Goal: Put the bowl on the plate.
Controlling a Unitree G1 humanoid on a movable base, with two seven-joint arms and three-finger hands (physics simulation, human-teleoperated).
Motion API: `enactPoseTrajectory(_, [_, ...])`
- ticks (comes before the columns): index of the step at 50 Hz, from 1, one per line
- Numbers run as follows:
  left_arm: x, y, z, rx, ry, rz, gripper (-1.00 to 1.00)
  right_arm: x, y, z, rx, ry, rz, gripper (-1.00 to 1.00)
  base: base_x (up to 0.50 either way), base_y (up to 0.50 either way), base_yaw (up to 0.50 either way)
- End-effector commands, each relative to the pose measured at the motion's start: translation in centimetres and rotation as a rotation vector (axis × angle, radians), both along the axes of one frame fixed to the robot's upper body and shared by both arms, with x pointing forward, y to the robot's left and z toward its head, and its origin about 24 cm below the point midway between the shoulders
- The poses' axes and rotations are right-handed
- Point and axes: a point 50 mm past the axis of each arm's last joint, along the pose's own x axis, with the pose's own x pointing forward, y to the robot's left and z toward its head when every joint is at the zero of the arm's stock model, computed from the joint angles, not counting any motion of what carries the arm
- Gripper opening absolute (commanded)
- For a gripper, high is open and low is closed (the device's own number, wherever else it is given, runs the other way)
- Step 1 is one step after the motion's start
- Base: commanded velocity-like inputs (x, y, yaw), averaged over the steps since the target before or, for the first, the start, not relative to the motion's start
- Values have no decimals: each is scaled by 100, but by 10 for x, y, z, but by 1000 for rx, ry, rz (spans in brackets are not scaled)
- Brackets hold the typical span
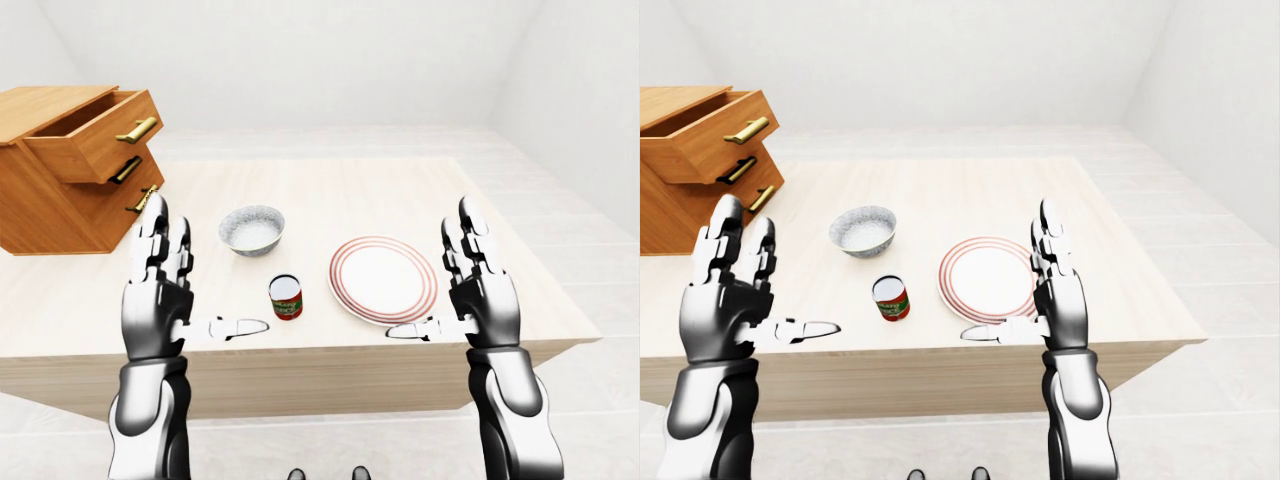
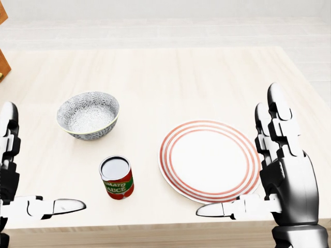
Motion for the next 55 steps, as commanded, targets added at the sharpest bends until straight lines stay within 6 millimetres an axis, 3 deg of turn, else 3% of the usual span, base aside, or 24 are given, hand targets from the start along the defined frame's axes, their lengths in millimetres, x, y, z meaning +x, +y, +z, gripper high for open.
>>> enactPoseTrajectory(1, [-10, 15, 25, 18, -118, 27, 100, -2, 1, 6, -9, -29, 3, 100, 0, 0, 0])
enactPoseTrajectory(5, [-17, 20, 37, 21, -181, 41, 100, -2, 0, 10, -8, -45, -5, 100, 0, 0, 0])
enactPoseTrajectory(7, [-14, 21, 25, 11, -119, 44, 100, -2, 0, 10, -5, -48, -3, 100, 0, 0, 0])
enactPoseTrajectory(10, [-17, 22, 35, 20, -172, 50, 100, -3, 0, 10, -8, -46, -2, 100, 18, -2, 0])
enactPoseTrajectory(12, [-10, 23, 19, 8, -90, 52, 100, -4, 0, 10, -11, -47, 2, 100, 39, -6, 0])
enactPoseTrajectory(19, [-3, 21, 10, 12, -44, 59, 100, -7, 0, 12, -15, -56, 3, 100, 50, -10, 0])
enactPoseTrajectory(23, [-3, 22, 23, 24, -102, 69, 100, -7, 0, 12, -15, -55, 2, 100, 50, -9, 0])
enactPoseTrajectory(31, [-1, 23, 19, 29, -82, 73, 100, -6, -1, 10, -17, -43, 3, 100, 8, -1, 0])
enactPoseTrajectory(35, [3, 24, 1, 16, -1, 68, 100, -6, -2, 10, -11, -48, 10, 100, 0, 0, 0])
enactPoseTrajectory(36, [0, 23, 13, 26, -55, 68, 100, -5, -1, 10, -13, -44, 6, 100, 0, 0, 0])
enactPoseTrajectory(39, [3, 24, 2, 7, -7, 72, 100, -4, -2, 8, -13, -38, 7, 100, 0, -29, 0])
enactPoseTrajectory(40, [0, 25, 17, 17, -74, 93, 100, -4, -2, 8, -14, -36, 5, 100, 0, -50, 0])
enactPoseTrajectory(42, [-1, 25, 20, 16, -87, 81, 100, -4, -2, 8, -13, -35, 3, 100, 0, -50, 0])
enactPoseTrajectory(55, [-2, 25, 19, 18, -86, 74, 100, -4, -1, 4, -15, -17, 8, 100, 0, -9, 0])
